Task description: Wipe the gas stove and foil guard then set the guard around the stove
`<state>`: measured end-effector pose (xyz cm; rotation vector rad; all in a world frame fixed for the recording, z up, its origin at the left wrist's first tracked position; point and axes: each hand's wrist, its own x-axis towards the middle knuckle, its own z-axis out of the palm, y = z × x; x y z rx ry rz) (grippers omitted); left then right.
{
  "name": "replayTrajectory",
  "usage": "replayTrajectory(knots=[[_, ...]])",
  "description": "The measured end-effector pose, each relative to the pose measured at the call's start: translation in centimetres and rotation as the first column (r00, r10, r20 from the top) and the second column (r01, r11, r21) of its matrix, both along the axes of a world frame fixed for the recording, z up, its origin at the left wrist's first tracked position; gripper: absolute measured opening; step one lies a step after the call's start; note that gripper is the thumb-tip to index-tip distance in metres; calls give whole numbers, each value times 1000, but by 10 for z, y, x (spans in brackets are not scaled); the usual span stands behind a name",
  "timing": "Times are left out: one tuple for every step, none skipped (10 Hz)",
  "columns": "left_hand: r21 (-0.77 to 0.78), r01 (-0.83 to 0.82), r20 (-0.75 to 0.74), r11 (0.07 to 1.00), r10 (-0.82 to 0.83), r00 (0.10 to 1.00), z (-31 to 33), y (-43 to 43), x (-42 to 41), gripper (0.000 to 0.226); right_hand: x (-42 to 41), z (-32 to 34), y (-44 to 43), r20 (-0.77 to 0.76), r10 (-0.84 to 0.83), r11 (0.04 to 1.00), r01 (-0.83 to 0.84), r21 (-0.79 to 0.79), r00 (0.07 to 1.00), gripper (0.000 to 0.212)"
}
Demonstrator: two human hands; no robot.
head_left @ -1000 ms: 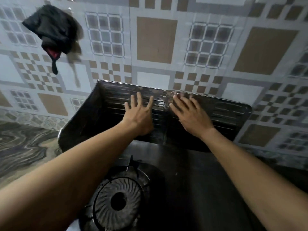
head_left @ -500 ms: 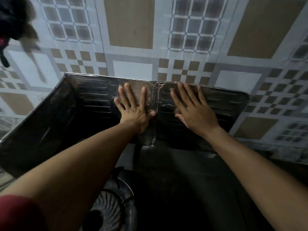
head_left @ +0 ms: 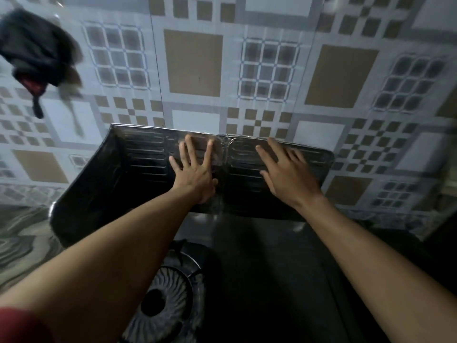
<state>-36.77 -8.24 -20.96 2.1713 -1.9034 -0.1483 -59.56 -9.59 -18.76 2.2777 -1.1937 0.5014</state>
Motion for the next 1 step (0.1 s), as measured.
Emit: replayTrajectory(knots=[[-199,56,-164,978,-89,982,21,36,-11,85,-9,49,48,213,39,998,-49,39,976,39]])
